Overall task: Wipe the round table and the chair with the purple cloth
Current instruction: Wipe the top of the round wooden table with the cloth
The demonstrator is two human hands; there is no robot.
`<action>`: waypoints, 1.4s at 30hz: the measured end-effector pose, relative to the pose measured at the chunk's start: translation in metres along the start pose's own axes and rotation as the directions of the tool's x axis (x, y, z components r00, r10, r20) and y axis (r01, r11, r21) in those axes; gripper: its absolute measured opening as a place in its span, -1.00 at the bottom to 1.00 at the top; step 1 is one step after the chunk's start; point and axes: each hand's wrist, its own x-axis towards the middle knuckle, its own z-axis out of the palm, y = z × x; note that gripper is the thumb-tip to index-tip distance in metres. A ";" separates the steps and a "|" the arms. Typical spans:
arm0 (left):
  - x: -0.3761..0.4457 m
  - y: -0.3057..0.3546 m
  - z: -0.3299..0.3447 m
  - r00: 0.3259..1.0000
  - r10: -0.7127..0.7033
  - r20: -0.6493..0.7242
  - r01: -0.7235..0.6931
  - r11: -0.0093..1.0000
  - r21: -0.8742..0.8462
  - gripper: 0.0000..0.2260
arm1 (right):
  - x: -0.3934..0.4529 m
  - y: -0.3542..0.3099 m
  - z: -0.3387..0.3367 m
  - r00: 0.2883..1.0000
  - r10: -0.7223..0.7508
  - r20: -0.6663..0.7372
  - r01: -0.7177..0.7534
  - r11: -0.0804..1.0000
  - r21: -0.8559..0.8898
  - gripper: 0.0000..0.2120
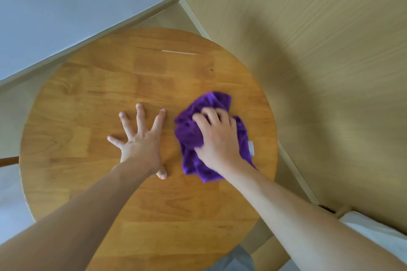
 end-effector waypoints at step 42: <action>-0.001 -0.002 0.003 1.000 0.011 -0.022 -0.012 0.998 -0.055 0.45 | 0.094 0.023 -0.011 0.967 -0.254 -0.001 0.254 0.966 0.049 -0.50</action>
